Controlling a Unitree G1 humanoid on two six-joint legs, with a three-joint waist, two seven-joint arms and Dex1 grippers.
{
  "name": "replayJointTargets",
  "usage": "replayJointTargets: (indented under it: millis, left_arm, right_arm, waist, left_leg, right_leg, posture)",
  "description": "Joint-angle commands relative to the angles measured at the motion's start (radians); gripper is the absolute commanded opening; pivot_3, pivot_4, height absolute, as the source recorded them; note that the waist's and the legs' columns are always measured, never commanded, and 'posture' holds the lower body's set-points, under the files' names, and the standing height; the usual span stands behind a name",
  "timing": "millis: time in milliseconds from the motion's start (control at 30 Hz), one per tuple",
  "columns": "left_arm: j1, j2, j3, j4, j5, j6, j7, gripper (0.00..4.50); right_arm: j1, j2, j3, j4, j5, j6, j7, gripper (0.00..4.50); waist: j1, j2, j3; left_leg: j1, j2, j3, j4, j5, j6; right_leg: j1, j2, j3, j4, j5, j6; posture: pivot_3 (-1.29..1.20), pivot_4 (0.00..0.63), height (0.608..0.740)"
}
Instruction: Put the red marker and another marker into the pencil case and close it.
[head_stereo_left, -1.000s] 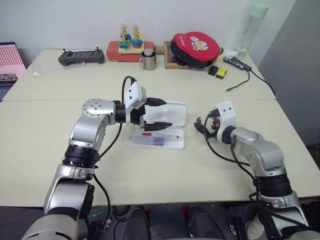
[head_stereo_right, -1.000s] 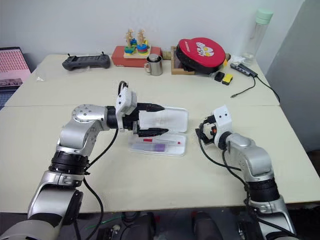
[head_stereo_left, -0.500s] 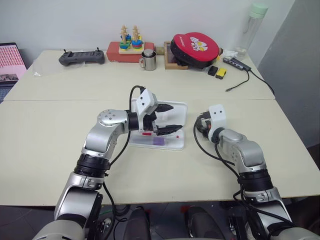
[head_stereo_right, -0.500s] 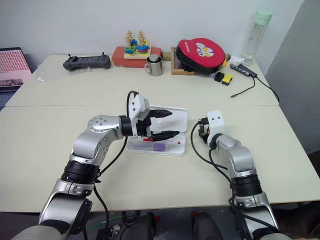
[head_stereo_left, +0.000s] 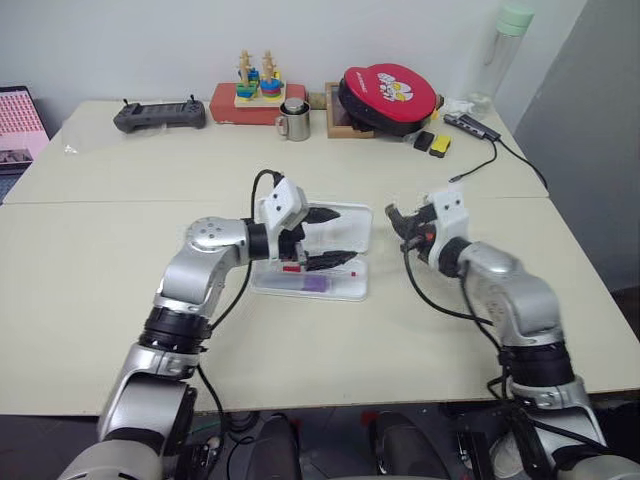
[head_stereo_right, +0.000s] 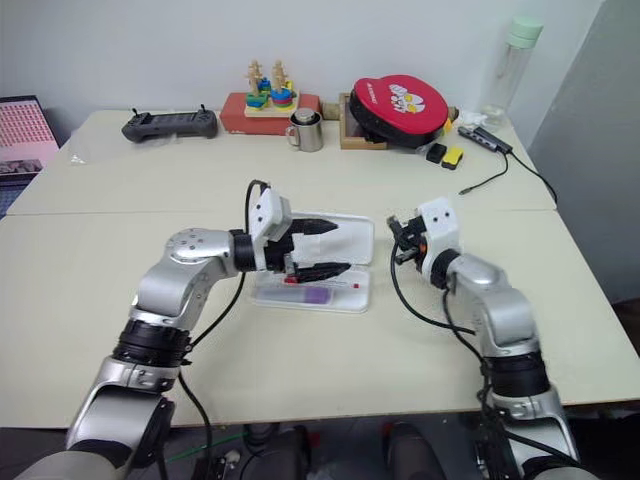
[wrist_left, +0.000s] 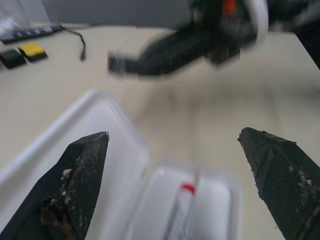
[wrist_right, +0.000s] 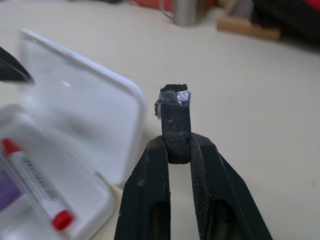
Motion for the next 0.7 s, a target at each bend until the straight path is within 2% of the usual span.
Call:
replayJointTargets:
  millis: [33, 167, 433, 700]
  left_arm:
    - [0.026, 0.064, 0.031, -0.042, -0.023, -0.005, -0.054, 4.5]
    - [0.07, 0.139, 0.018, -0.023, 0.026, -0.048, -0.083, 4.5]
    - [0.075, 0.127, 0.022, -0.057, 0.005, -0.025, -0.055, 4.5]
    - [0.084, 0.128, 0.025, -0.076, 0.003, -0.01, -0.039, 4.5]
  right_arm:
    - [0.043, -0.061, 0.04, -0.097, 0.071, -0.035, 0.168, 0.23]
    - [0.01, -0.094, 0.168, -0.046, 0.021, -0.015, 0.237, 0.23]
    - [-0.06, -0.036, 0.252, 0.101, -0.054, -0.049, 0.236, 0.23]
    - [-0.046, -0.056, 0.305, 0.115, -0.091, -0.047, 0.282, 0.23]
  waist:
    - [0.002, 0.0, 0.0]
    - [0.003, 0.0, 0.0]
    - [0.011, 0.0, 0.0]
    - [0.01, 0.0, 0.0]
  left_leg:
    - [0.0, 0.0, 0.0, 0.0, 0.0, 0.0]
    - [0.0, 0.0, 0.0, 0.002, 0.0, 0.0]
    - [0.0, 0.0, 0.0, 0.004, 0.001, 0.001]
    - [0.0, 0.0, 0.0, 0.002, 0.001, 0.001]
  right_leg:
    - [0.0, 0.0, 0.0, 0.0, 0.0, 0.0]
    - [0.0, 0.0, 0.0, 0.0, -0.001, 0.002]
    - [0.0, 0.0, 0.001, 0.0, 0.001, 0.005]
    - [0.0, 0.0, 0.0, 0.0, -0.001, 0.002]
  posture:
    - [0.0, 0.15, 0.74]
    - [0.0, 0.15, 0.74]
    - [0.0, 0.15, 0.74]
    - [0.0, 0.15, 0.74]
